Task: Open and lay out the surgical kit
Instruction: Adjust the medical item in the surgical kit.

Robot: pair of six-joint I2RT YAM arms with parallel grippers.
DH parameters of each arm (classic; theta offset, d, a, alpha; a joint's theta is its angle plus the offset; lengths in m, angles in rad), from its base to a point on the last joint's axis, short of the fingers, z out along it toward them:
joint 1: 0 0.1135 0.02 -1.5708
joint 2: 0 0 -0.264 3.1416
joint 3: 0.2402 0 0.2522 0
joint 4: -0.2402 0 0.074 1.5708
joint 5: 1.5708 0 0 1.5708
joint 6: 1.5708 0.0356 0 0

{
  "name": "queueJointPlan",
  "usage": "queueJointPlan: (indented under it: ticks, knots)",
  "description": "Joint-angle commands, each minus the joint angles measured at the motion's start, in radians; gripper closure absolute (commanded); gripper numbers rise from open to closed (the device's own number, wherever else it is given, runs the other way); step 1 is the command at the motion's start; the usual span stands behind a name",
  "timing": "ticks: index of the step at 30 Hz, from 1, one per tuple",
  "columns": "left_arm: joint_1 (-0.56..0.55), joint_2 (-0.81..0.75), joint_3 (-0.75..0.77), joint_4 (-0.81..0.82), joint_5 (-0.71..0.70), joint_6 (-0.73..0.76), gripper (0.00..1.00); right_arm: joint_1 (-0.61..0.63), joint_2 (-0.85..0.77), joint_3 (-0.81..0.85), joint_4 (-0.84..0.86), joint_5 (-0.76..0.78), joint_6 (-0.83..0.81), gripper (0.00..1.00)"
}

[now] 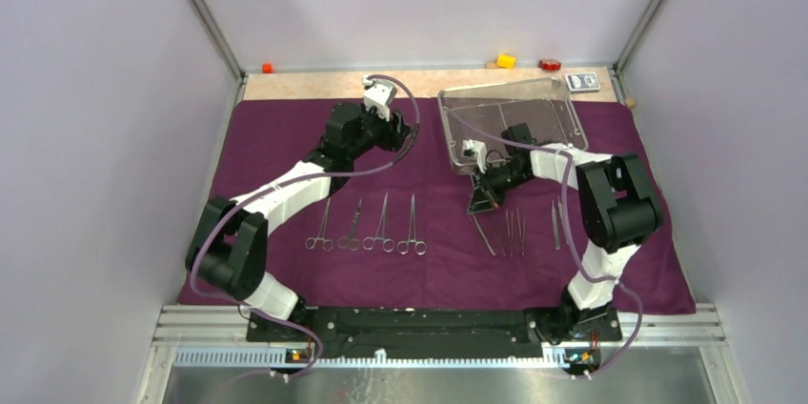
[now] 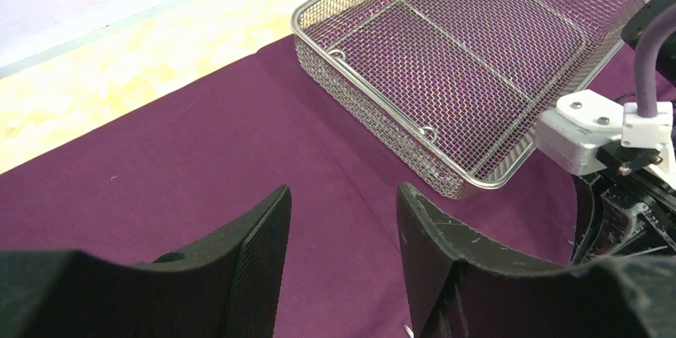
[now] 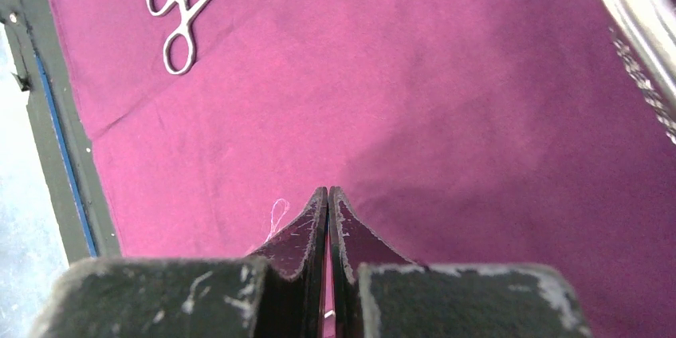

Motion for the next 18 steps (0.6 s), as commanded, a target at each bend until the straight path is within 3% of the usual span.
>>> queueJointPlan:
  ticks: [1, 18]
  knots:
    - [0.003, -0.001, 0.006, 0.042, 0.012, -0.001, 0.43, -0.022, 0.010, 0.034, 0.023, -0.040, -0.005, 1.00]
    - [0.003, 0.003, 0.008, 0.041, 0.016, -0.005, 0.43, -0.042, 0.066, 0.078, -0.063, -0.031, -0.126, 1.00]
